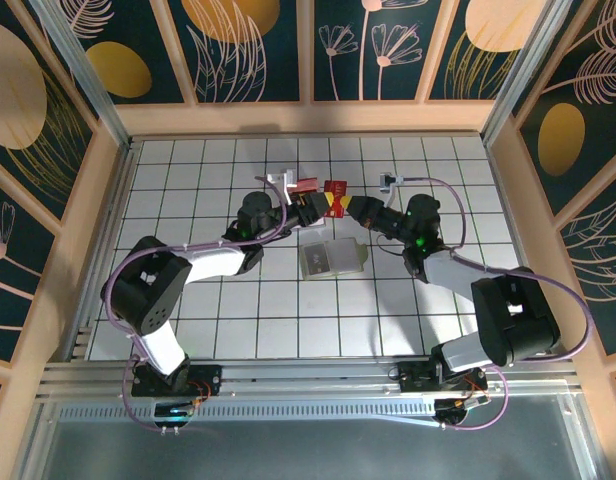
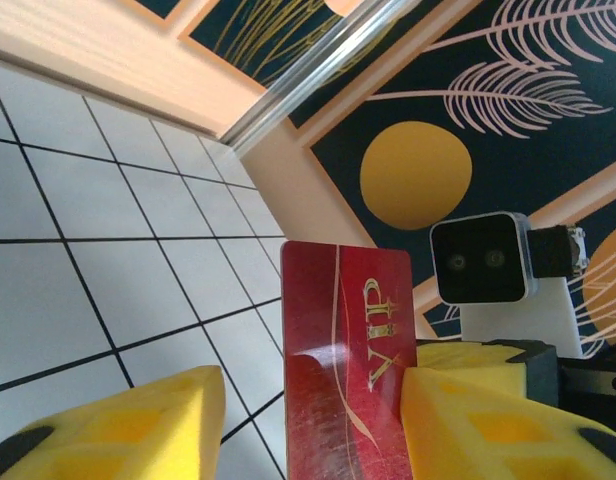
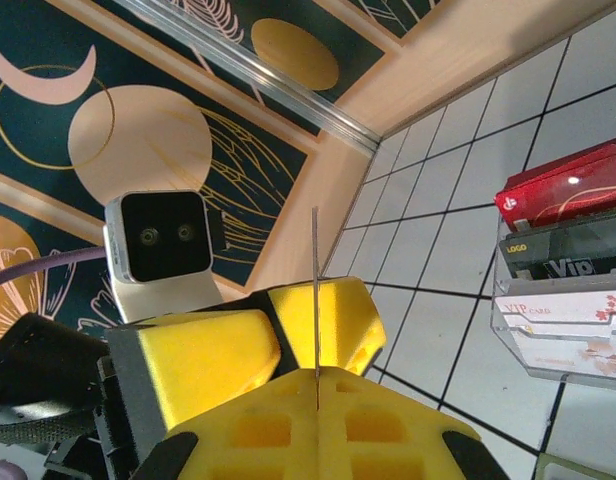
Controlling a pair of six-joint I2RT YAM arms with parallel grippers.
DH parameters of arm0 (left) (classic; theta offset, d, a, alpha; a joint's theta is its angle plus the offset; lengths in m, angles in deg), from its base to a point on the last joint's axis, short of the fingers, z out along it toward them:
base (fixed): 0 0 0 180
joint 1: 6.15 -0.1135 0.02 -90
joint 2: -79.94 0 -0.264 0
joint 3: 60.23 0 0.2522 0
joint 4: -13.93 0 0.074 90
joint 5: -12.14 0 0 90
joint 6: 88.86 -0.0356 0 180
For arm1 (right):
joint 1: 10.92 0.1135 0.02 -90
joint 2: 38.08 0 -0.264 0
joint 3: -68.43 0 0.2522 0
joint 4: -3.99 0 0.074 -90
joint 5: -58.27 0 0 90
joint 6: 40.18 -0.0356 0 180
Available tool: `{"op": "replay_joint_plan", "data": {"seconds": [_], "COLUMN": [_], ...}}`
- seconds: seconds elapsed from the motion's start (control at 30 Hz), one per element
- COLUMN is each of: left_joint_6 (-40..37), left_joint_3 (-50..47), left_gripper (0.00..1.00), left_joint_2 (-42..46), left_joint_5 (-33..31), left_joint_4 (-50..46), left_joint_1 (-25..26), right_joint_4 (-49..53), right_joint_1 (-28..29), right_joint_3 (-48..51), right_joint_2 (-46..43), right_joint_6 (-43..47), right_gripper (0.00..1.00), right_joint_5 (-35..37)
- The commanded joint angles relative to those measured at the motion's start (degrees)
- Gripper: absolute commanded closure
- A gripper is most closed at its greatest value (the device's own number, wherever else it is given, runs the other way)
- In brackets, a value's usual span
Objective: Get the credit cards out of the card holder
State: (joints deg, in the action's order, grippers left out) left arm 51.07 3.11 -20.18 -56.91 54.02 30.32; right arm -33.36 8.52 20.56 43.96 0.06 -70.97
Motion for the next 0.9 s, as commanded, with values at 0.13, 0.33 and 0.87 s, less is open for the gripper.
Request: {"op": "replay_joint_plan", "data": {"seconds": [0.13,0.33,0.87], "left_joint_6": [0.96,-1.43,-39.79], "left_joint_3": [2.23,2.47,15.15], "left_gripper": [0.72,0.89,1.0], "left_joint_2": [-1.3,-0.32,6.45], "left_joint_5": [3.47,3.31,-1.84], "left_joint_4": [4.59,2.44,-37.26], "left_joint_1": [-0.06,-0.1,-2.76], "right_joint_4": [-4.65,-4.62,14.68], "right_joint_1": [0.17,0.18,0.23], "right_joint_3": [-2.19,-2.19,-2.63], "right_joint_2": [1.69,2.41,-6.16], "right_joint_6": [-1.38,-1.71,8.32], "right_gripper": [1.0,1.0,0.62], "right_joint_5": [-2.5,-2.25,9.63]}}
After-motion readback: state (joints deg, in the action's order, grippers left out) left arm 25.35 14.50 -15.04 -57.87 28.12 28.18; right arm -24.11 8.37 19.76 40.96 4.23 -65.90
